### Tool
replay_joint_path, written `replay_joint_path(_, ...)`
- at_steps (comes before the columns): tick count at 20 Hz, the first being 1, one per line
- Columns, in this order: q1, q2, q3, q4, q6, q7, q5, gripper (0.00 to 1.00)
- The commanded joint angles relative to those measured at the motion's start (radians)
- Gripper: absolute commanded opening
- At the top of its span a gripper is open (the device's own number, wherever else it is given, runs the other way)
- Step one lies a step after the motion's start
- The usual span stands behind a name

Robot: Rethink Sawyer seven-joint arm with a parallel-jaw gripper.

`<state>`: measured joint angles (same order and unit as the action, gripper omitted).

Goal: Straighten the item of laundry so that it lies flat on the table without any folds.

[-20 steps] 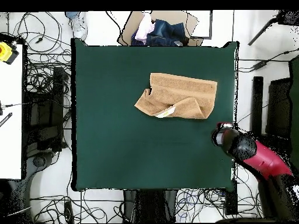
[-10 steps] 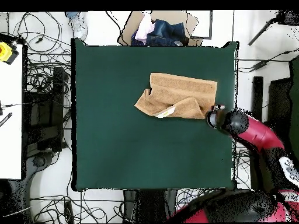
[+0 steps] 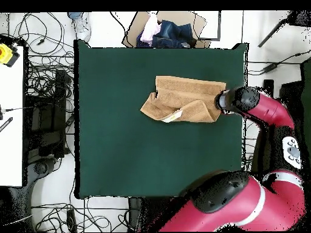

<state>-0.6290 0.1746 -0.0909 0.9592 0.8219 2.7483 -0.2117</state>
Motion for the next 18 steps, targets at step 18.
replay_joint_path(18,0.030,-0.210,-0.018,-0.229,-0.124,0.114,0.059,1.00)
